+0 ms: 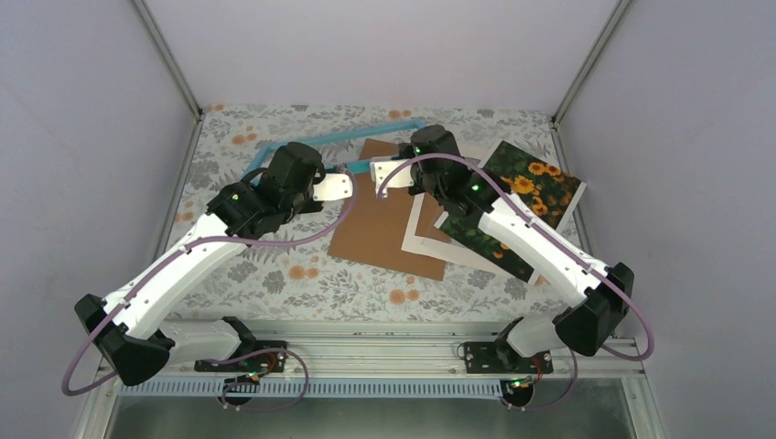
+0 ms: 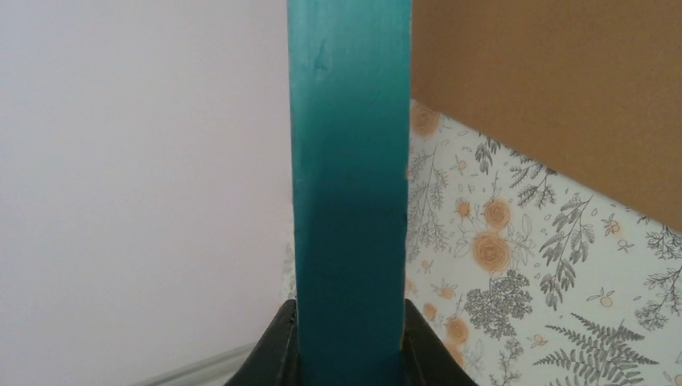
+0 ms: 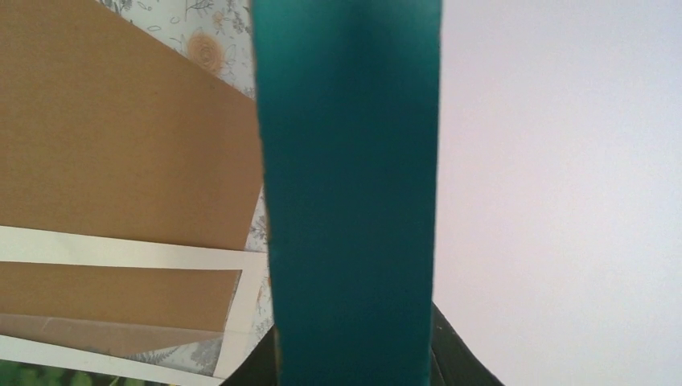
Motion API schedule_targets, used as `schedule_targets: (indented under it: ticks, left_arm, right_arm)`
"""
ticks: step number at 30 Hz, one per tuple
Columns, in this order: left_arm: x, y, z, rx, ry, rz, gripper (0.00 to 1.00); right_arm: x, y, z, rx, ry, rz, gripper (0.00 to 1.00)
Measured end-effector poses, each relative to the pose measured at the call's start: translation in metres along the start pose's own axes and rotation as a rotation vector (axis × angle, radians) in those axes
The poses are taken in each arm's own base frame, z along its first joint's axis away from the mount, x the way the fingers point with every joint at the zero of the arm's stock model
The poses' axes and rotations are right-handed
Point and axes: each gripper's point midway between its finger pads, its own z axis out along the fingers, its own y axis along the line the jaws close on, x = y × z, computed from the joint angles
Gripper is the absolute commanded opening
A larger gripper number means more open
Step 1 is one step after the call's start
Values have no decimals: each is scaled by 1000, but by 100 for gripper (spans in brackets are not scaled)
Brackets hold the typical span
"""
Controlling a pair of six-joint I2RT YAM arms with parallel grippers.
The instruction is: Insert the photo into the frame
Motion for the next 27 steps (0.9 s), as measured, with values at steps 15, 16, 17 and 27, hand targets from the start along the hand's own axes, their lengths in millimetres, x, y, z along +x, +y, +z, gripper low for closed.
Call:
schedule_targets:
  ticks: [15, 16, 17, 27]
  left_arm:
    - [-2, 16, -12, 1, -14, -116, 2]
    - [-4, 24, -16, -7, -26, -147, 2]
    - [-5, 34, -19, -13, -39, -185, 2]
    - [45, 142, -40, -26, -127, -745, 2]
  right_arm:
    - [2, -65, -100, 310, -193, 228, 100]
    - [2, -70, -110, 330, -215, 243, 100]
    - [1, -73, -119, 348, -241, 258, 100]
    - [3, -70, -136, 320, -356, 442, 100]
